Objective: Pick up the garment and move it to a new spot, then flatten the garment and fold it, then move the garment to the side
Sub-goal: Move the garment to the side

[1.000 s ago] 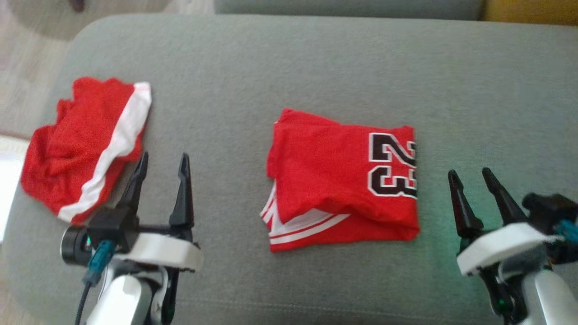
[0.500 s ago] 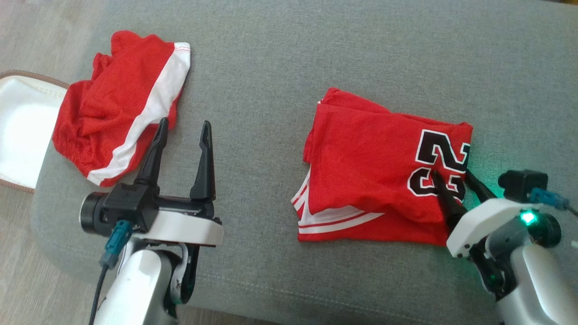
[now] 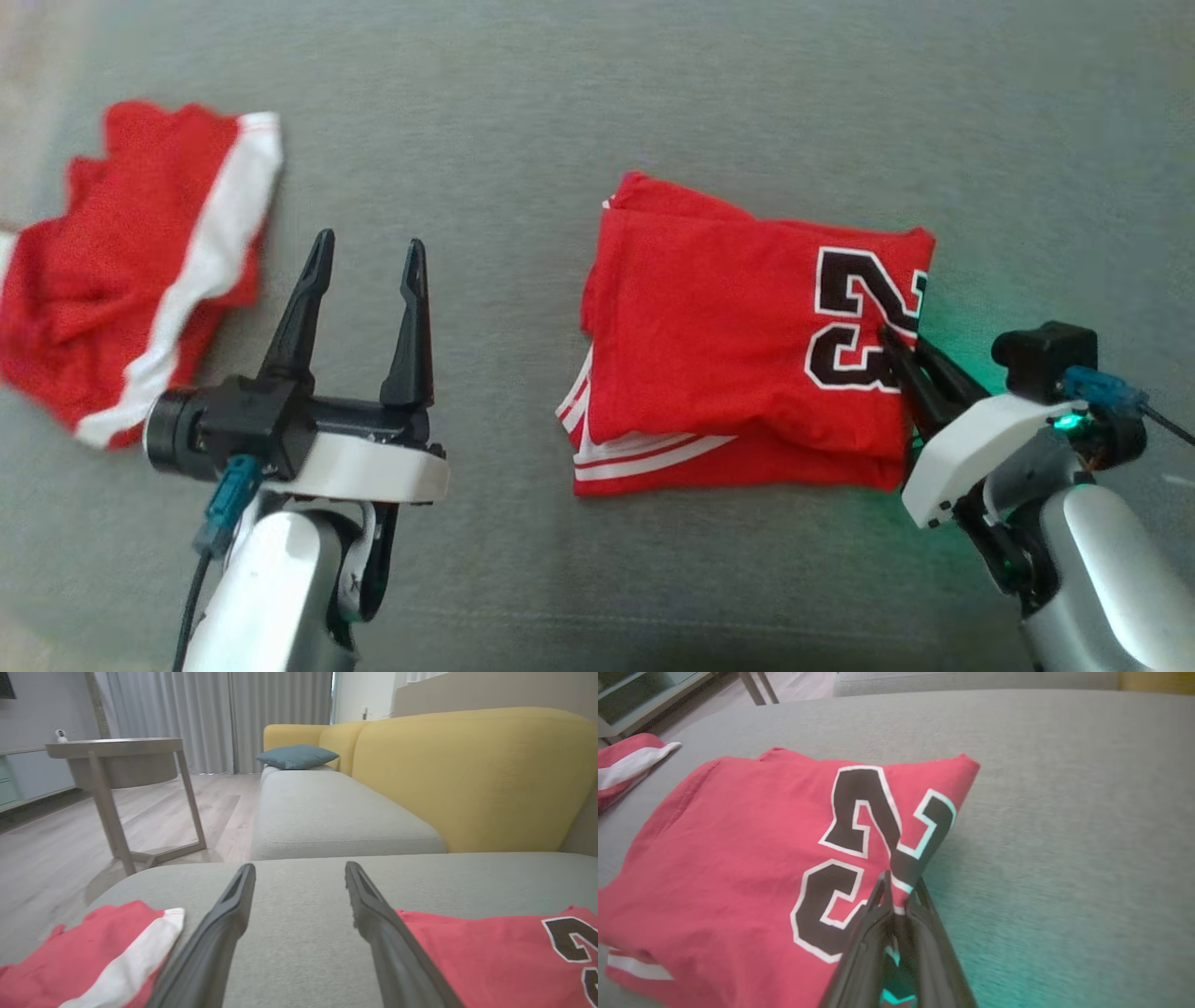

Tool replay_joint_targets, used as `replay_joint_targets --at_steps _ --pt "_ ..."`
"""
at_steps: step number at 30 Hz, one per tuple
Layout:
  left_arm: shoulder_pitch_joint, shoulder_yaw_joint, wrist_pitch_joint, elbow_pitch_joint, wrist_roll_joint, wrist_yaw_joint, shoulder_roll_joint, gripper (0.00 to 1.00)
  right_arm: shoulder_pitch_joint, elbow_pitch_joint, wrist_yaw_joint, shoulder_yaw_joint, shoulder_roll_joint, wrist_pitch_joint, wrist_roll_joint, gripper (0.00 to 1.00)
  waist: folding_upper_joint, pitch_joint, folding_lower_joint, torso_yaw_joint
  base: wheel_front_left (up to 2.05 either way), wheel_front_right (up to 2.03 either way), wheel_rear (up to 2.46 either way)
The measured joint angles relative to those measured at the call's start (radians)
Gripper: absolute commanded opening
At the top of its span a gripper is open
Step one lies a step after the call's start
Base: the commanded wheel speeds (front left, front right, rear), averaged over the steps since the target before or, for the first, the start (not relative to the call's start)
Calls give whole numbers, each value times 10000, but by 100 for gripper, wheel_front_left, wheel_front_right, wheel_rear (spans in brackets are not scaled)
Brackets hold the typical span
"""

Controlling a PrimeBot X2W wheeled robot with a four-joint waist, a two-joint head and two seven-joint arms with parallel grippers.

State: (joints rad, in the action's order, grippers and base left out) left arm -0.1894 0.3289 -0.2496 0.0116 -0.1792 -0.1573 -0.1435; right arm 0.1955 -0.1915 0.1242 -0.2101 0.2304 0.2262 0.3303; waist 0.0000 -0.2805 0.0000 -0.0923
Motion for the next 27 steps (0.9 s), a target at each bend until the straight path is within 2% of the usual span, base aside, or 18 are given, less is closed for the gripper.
replay_joint_targets --at_steps 10,11,16,27 --pt "-514 159 -2 42 286 355 -113 100 997 19 0 -539 763 -397 59 0 0 -283 0 2144 0 0 0" --pt "-514 159 -2 42 286 355 -113 100 997 19 0 -539 763 -397 59 0 0 -283 0 2144 0 0 0" --pt "-936 366 2 13 414 537 -188 100 1578 -481 0 -470 1317 -621 146 0 0 -594 0 2970 0 0 0" --pt "-1694 815 153 176 740 798 -357 100 2737 -1229 0 1060 3024 -1210 130 0 0 -1812 0 3487 0 0 0"
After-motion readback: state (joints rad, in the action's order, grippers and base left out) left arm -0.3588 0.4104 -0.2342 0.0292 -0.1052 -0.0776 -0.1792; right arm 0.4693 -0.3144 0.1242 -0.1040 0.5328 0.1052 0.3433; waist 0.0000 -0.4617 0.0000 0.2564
